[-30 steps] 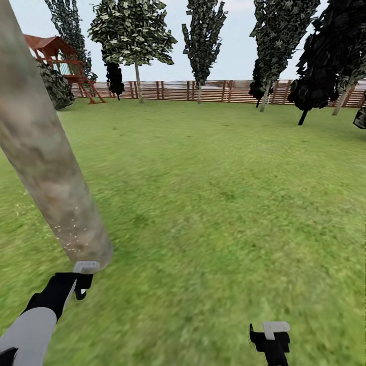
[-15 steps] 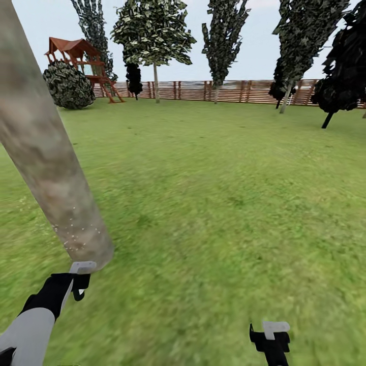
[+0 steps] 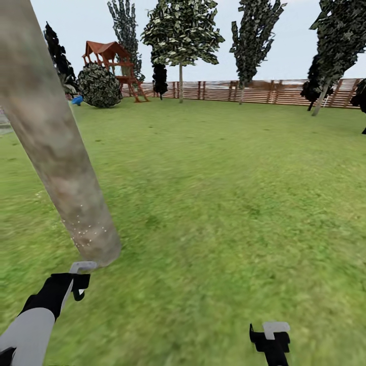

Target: In the garden, pick up the pesticide atomizer on the floor and spray pesticide onto both trees until each tree trunk is fully covered.

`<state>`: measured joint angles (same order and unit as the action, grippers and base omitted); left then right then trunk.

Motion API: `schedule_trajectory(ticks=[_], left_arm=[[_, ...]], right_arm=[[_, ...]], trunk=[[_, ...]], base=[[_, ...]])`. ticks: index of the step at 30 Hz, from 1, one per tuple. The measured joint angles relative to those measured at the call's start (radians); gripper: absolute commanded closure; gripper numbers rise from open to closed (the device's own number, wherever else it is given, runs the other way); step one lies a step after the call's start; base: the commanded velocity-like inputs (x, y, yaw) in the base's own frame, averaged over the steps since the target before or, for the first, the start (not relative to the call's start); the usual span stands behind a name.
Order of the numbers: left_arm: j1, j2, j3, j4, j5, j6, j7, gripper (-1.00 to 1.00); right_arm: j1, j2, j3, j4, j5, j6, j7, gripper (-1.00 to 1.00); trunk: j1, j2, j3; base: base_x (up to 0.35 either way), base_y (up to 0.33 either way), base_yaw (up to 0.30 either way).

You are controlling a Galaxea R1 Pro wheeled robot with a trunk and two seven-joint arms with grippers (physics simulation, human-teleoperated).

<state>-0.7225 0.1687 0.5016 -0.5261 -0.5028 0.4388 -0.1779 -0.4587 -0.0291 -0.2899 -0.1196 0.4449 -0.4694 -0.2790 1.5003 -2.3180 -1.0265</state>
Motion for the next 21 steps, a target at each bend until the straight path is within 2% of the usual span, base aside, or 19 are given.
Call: schedule_trajectory(ticks=[14, 21], left_arm=[[0.000, 0.000, 0.001, 0.000, 0.000, 0.000, 0.000, 1.00], [0.000, 0.000, 0.002, 0.000, 0.000, 0.000, 0.000, 1.00]], right_arm=[[0.000, 0.000, 0.000, 0.000, 0.000, 0.000, 0.000, -1.00], [0.000, 0.000, 0.000, 0.000, 0.000, 0.000, 0.000, -1.00]], trunk=[[0.000, 0.000, 0.000], [0.000, 0.000, 0.000]], base=[[0.173, -0.250, 0.016], [0.205, -0.224, 0.250]])
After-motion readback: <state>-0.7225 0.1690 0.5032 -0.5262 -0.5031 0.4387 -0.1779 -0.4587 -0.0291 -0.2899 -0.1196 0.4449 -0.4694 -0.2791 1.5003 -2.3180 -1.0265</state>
